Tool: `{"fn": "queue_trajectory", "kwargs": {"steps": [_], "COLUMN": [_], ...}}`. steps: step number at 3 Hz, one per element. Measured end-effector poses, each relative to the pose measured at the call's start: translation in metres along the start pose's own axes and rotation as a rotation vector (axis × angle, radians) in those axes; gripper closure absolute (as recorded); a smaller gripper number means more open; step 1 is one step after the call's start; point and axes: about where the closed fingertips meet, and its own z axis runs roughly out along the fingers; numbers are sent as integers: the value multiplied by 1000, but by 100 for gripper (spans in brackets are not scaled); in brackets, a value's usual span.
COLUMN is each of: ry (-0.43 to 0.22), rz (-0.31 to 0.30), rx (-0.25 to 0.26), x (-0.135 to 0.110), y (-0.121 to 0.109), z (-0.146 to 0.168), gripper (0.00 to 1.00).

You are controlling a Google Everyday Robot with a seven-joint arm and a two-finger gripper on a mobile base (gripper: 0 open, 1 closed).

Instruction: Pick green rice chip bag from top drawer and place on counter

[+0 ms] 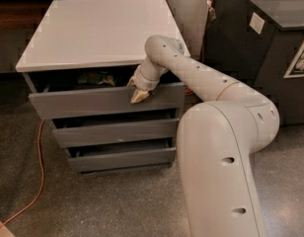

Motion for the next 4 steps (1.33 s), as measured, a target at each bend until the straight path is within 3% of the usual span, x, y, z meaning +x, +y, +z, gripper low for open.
{"fn": "queue_trajectory", "kwargs": {"steps": [1, 2, 4], "ry": [18, 19, 29], "rz": [1, 1, 21], "rx": [16, 16, 7], "x": [-21, -22, -64], "y": [12, 13, 54], "z": [-20, -20, -43], "gripper": [99, 100, 100]}}
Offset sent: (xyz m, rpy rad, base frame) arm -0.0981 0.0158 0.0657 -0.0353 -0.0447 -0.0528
